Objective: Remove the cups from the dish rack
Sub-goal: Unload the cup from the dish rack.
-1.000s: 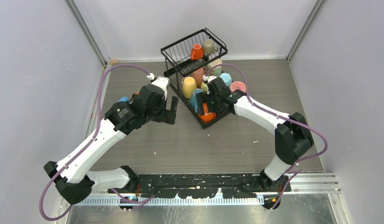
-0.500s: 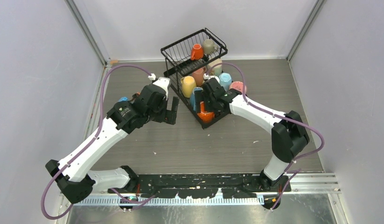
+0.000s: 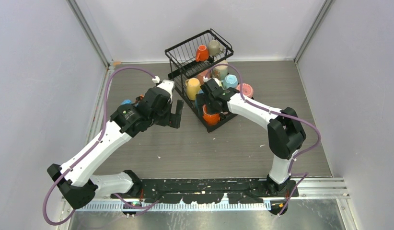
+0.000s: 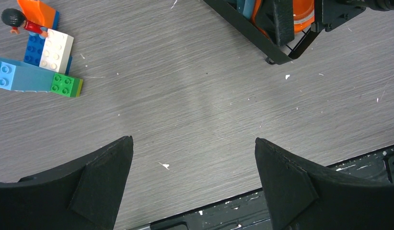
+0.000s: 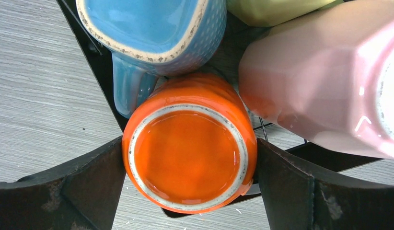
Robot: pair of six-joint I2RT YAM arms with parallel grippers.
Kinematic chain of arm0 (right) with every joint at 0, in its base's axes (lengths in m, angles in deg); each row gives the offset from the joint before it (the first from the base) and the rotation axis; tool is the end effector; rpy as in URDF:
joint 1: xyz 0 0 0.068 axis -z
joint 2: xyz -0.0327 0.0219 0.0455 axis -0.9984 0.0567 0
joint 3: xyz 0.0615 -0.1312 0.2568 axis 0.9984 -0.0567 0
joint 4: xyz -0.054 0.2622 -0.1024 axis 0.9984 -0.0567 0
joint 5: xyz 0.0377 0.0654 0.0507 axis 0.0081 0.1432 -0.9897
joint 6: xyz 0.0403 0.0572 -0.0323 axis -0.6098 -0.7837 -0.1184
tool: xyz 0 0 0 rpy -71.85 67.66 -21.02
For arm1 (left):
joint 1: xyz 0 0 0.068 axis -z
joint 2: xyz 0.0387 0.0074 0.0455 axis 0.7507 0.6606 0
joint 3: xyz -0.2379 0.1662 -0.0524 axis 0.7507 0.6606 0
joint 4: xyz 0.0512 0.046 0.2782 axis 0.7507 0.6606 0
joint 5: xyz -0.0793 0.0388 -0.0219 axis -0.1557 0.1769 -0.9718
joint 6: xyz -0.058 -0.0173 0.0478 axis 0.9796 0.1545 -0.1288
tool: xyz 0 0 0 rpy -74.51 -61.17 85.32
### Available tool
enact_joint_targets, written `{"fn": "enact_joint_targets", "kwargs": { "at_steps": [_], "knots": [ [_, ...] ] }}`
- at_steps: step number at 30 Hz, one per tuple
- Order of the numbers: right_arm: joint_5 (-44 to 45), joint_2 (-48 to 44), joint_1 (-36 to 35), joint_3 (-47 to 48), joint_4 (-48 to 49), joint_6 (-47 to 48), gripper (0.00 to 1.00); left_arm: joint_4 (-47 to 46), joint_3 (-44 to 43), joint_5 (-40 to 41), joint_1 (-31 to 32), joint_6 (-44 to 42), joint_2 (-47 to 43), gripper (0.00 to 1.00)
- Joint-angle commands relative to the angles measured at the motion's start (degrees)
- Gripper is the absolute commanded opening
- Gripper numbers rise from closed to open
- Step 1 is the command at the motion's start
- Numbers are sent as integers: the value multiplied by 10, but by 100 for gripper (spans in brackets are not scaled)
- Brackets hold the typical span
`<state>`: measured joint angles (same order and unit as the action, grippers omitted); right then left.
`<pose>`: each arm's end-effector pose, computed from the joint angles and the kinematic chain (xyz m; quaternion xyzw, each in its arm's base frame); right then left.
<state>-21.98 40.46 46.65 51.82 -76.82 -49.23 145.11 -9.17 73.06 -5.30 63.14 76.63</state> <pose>0.3443 0.2715 0.2261 -0.1099 0.9479 0.0592 0.2931 0.1983 -0.1620 0.3840 0.1049 0.9141 -0.0951 0.3800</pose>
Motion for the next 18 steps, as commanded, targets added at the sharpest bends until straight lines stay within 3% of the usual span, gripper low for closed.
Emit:
{"fn": "enact_joint_targets", "kwargs": {
  "at_steps": [1, 4, 15, 18],
  "knots": [
    [3, 17, -6, 3, -49, 3, 100, -10, 0, -7, -5, -1, -6, 100],
    [6, 14, -8, 1, -52, 1, 98, -12, -1, -9, -6, 0, -2, 100],
    [17, -14, -8, 41, -94, 11, 63, -17, -10, -27, -6, 10, 11, 100],
    [15, -17, -6, 50, -104, 15, 59, -16, -10, -30, -6, 11, 13, 100]
  ]
}}
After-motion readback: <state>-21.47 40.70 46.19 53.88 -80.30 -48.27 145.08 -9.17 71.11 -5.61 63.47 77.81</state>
